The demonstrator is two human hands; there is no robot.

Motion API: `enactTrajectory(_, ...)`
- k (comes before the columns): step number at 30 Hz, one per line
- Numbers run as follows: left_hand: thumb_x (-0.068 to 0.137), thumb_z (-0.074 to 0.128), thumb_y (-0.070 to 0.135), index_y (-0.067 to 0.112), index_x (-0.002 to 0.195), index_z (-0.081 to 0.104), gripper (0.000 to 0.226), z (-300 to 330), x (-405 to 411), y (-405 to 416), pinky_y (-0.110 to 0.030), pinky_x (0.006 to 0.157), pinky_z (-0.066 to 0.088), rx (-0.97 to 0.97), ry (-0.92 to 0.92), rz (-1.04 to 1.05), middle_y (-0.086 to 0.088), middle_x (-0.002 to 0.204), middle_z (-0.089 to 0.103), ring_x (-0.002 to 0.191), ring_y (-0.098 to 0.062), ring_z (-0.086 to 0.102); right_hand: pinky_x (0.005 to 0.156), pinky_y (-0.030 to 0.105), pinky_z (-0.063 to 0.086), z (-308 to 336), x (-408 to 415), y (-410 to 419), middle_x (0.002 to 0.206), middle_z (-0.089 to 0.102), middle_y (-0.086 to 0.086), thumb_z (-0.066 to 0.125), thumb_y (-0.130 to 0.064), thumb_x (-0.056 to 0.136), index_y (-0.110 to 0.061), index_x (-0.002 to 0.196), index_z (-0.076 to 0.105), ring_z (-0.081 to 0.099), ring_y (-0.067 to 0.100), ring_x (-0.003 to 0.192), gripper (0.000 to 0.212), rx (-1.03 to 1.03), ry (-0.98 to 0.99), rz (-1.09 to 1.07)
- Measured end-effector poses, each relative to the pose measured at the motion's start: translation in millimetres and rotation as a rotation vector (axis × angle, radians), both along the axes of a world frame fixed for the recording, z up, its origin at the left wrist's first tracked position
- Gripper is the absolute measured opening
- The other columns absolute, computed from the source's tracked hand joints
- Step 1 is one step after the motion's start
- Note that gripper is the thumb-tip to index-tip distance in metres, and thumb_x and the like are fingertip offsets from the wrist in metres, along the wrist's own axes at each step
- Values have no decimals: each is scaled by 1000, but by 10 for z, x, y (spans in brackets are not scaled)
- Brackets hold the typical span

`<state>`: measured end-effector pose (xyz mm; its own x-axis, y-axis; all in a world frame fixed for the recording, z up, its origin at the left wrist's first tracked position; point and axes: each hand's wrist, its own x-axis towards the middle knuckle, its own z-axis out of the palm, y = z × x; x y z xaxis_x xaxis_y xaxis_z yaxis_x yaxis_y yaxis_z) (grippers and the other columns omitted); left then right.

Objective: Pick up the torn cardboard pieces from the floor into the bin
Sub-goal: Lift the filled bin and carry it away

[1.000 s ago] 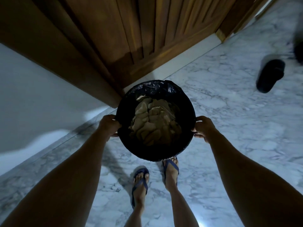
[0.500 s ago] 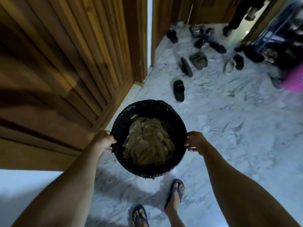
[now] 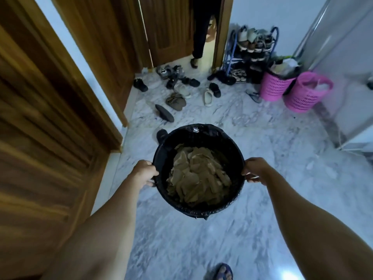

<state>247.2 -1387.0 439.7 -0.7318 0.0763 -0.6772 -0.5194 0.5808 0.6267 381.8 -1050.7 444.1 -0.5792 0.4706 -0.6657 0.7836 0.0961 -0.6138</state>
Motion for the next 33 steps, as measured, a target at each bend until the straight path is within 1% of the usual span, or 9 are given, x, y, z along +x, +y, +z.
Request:
enactTrajectory(5,92,59,-5,0,117,64,25,124,-316,1186,-42,68,64,2,-21,-130,-19,120,67,94,-35,70,54,27,44,180,95,1053,82,56,18,57,14,80,-1,95,63,54,25,61,22,26,-47,-104)
enactTrajectory(10,92,58,-10,-2,93,67,11,255,-583,2337,-43,67,63,20,-43,-238,-20,102,71,87,-34,71,54,27,43,333,139,1977,83,57,19,55,16,80,-2,91,61,54,26,63,22,5,-51,-234)
enactTrajectory(16,91,55,-11,-7,105,68,19,179,-1024,3661,-52,76,62,31,-63,-360,-26,104,72,92,-37,72,57,29,42,268,124,2973,80,56,18,54,12,81,-2,92,62,49,25,60,19,-25,-20,-420)
enactTrajectory(20,92,56,-11,-8,106,65,16,81,-1311,4656,-45,71,63,-11,-58,-473,-21,97,70,82,-34,71,57,28,40,82,114,3594,80,54,16,54,12,80,-4,92,60,48,24,60,21,-69,-24,-564)
enactTrajectory(21,93,56,-9,-7,106,63,14,59,-1360,4911,-42,70,63,-31,-48,-513,-18,97,68,88,-35,71,56,27,40,35,120,3746,80,54,16,55,12,80,-5,92,60,48,23,59,22,-82,-28,-592)
enactTrajectory(24,96,54,-2,5,105,55,11,-2,-1494,5679,-26,49,57,-74,0,-600,-12,102,62,105,-33,70,54,26,41,-138,108,4279,79,54,15,57,11,79,-7,91,60,49,21,55,22,-118,-28,-677)
enactTrajectory(27,94,56,-7,0,106,59,14,-156,-1607,6432,-28,44,56,-91,-46,-640,-15,104,62,87,-31,70,55,28,41,-305,84,4901,78,54,15,57,11,79,-6,91,61,49,22,56,21,-139,-49,-739)
enactTrajectory(29,92,56,-10,-3,101,61,13,-260,-1684,6924,-33,48,56,-99,-74,-632,-20,106,63,79,-31,66,57,30,40,-375,50,5368,81,53,16,56,14,78,-6,91,61,48,22,59,24,-152,-51,-755)
enactTrajectory(33,89,58,-12,-2,104,63,18,-474,-1722,7865,-44,71,60,-112,-99,-583,-25,119,65,99,-41,68,54,27,38,-419,3,6358,81,51,16,55,16,76,-7,90,59,45,22,59,27,-150,-80,-759)
